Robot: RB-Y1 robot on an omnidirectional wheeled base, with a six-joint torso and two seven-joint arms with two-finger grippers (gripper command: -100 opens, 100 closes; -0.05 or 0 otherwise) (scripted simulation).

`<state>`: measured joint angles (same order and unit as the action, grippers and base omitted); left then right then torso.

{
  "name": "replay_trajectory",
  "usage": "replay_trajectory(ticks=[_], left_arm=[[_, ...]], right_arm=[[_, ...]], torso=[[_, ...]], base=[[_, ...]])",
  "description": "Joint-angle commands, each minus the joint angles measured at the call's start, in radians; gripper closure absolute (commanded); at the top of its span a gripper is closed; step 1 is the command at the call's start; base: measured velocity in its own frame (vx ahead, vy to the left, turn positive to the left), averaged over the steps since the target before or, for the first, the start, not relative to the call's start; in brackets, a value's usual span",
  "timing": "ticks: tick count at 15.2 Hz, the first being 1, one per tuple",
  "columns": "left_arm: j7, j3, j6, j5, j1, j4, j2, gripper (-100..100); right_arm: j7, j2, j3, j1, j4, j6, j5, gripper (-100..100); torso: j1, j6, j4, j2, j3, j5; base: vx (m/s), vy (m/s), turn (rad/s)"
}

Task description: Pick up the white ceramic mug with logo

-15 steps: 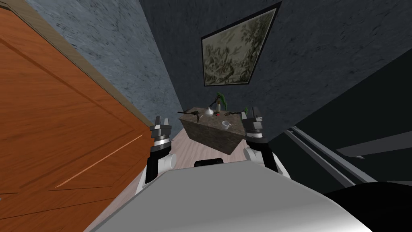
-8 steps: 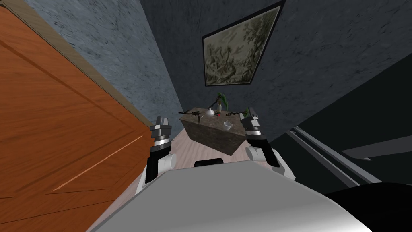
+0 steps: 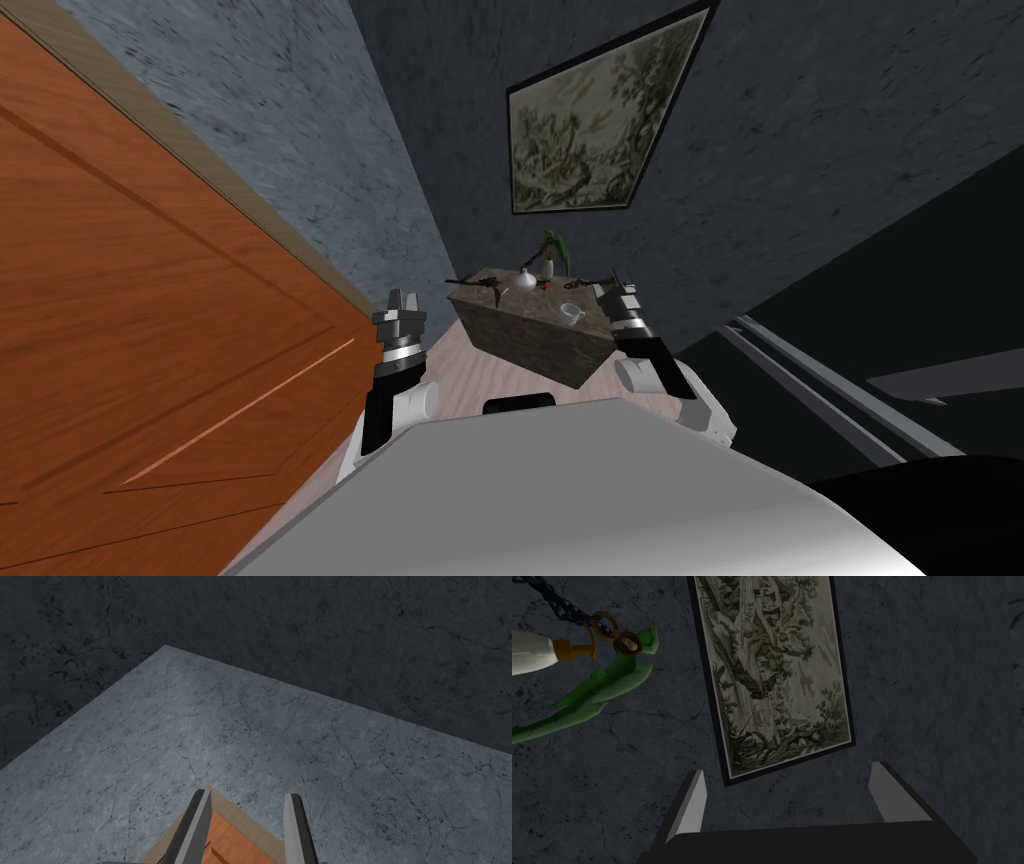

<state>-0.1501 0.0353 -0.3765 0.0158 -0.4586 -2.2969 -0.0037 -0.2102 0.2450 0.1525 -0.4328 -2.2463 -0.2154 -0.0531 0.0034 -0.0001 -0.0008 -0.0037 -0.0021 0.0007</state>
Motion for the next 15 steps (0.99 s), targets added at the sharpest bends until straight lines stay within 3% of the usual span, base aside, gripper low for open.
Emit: replay_trajectory(ticks=[1, 2, 4, 5, 7, 8, 11, 12, 15], left_arm=[[0.000, 0.000, 0.000, 0.000, 0.000, 0.000, 0.000, 0], [0.000, 0.000, 0.000, 0.000, 0.000, 0.000, 0.000, 0], [0.000, 0.000, 0.000, 0.000, 0.000, 0.000, 0.000, 0], [0.000, 0.000, 0.000, 0.000, 0.000, 0.000, 0.000, 0], [0.000, 0.000, 0.000, 0.000, 0.000, 0.000, 0.000, 0], [0.000, 0.000, 0.000, 0.000, 0.000, 0.000, 0.000, 0], [0.000, 0.000, 0.000, 0.000, 0.000, 0.000, 0.000, 0], [0.000, 0.000, 0.000, 0.000, 0.000, 0.000, 0.000, 0], [0.000, 0.000, 0.000, 0.000, 0.000, 0.000, 0.000, 0]], right_arm=[[-0.015, 0.009, 0.007, 0.003, 0.002, 0.037, -0.005, -100], [-0.053, 0.030, 0.023, 0.019, 0.018, 0.067, -0.017, -100], [-0.053, 0.030, 0.023, 0.019, 0.018, 0.099, -0.017, -100], [-0.092, 0.051, 0.041, 0.036, 0.034, 0.125, -0.030, -100], [-0.092, 0.051, 0.041, 0.036, 0.034, 0.165, -0.030, -100], [-0.134, 0.070, 0.059, 0.054, 0.051, 0.187, -0.043, -100], [-0.134, 0.070, 0.059, 0.054, 0.051, 0.233, -0.043, -100], [-0.177, 0.089, 0.077, 0.072, 0.069, 0.269, -0.057, -100], [-0.177, 0.089, 0.077, 0.072, 0.069, 0.304, -0.057, -100]], torso=[[0.000, 0.000, 0.000, 0.000, 0.000, 0.000], [0.000, 0.000, 0.000, 0.001, 0.000, 0.000], [0.000, 0.000, 0.000, 0.000, 0.000, 0.000], [0.000, 0.000, 0.000, 0.001, 0.000, 0.000], [0.000, 0.000, 0.000, 0.000, 0.000, 0.000], [0.000, 0.000, 0.000, 0.000, 0.000, 0.000], [0.000, 0.000, 0.000, 0.000, 0.000, 0.000], [0.000, 0.000, 0.000, 0.001, 0.000, 0.000], [0.000, 0.000, 0.000, 0.000, 0.000, 0.000]], base=[[0.031, 0.044, -0.003], [0.033, 0.053, -0.003], [0.036, 0.045, -0.005], [0.042, 0.046, -0.002], [0.045, 0.046, -0.003], [0.043, 0.053, -0.004], [0.036, 0.047, -0.003], [0.036, 0.043, 0.000], [0.038, 0.042, -0.003]])
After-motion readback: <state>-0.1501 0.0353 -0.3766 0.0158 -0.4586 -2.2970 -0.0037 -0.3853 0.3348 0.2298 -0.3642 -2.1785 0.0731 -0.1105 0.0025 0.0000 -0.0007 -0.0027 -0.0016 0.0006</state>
